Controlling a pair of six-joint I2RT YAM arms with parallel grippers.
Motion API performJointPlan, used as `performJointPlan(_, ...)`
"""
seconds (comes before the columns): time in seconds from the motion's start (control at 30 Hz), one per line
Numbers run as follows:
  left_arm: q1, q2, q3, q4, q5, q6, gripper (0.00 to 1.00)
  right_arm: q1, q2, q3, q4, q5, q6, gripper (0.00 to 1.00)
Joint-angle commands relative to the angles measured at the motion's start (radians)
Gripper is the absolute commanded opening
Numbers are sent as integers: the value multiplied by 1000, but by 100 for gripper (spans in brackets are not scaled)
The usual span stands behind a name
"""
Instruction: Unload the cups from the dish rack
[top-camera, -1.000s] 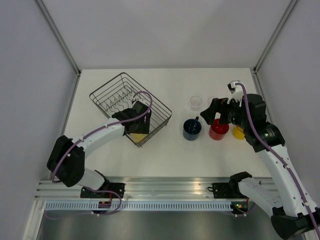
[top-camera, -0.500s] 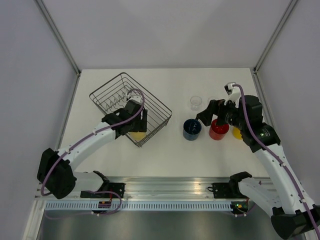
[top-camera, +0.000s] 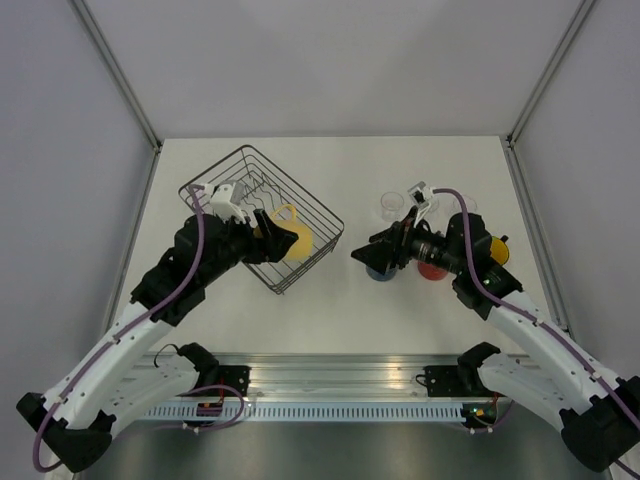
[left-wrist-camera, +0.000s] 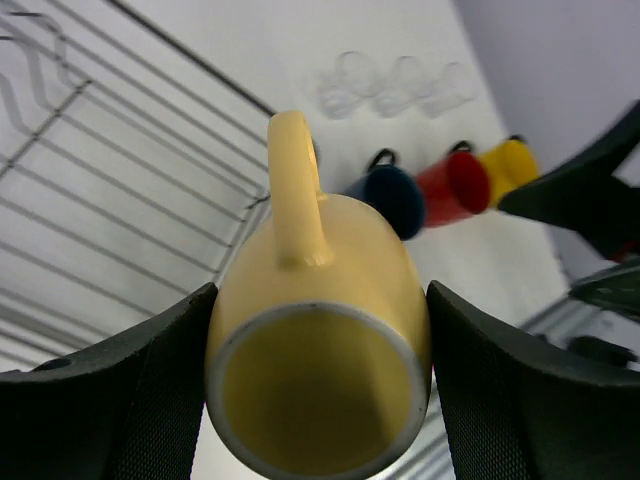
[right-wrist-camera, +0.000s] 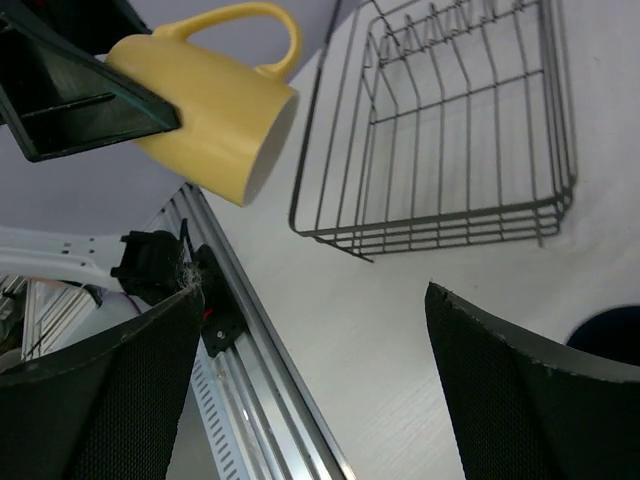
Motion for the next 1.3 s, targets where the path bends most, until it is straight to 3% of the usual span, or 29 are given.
performJointPlan(0.0, -1, -60, -46, 267, 256, -170, 2, 77, -36, -50, 312, -74, 22, 95)
performJointPlan(0.17, -1, -68, -141, 574, 459, -376, 2, 184, -71, -132, 443, -77, 4, 93)
performJointPlan(0.37, -2, -54, -228, 871, 549, -576, 2, 256, -79, -168, 556, -86, 19, 87)
performJointPlan(0.63, -27, -22, -328, 1048, 554, -765, 2, 322, -65, -188, 742, -34, 40, 72)
performJointPlan(0.73, -51, -46, -372, 1057, 475, -805, 2, 338, -37, -178, 790, -25, 45, 66)
performJointPlan(0.87, -61, -80, -403, 1059, 422, -832, 2, 370, 21, -152, 802, -28, 28, 43)
performJointPlan(1.03, -74, -74, -417, 1097, 425, -866, 2, 422, 69, -130, 808, -14, 4, 39)
performJointPlan(1.13, -79, -71, -428, 1100, 425, -875, 2, 440, 67, -132, 819, 0, -10, 5)
performJointPlan(1.17, -79, -69, -437, 1099, 424, -877, 2, 442, 66, -133, 819, 3, -13, 0)
performJointPlan(1.2, -79, -74, -440, 1094, 416, -877, 2, 446, 61, -136, 822, 11, -19, 0)
performJointPlan(1.27, -79, -82, -452, 1077, 396, -880, 12, 451, 52, -141, 819, 23, -25, 0)
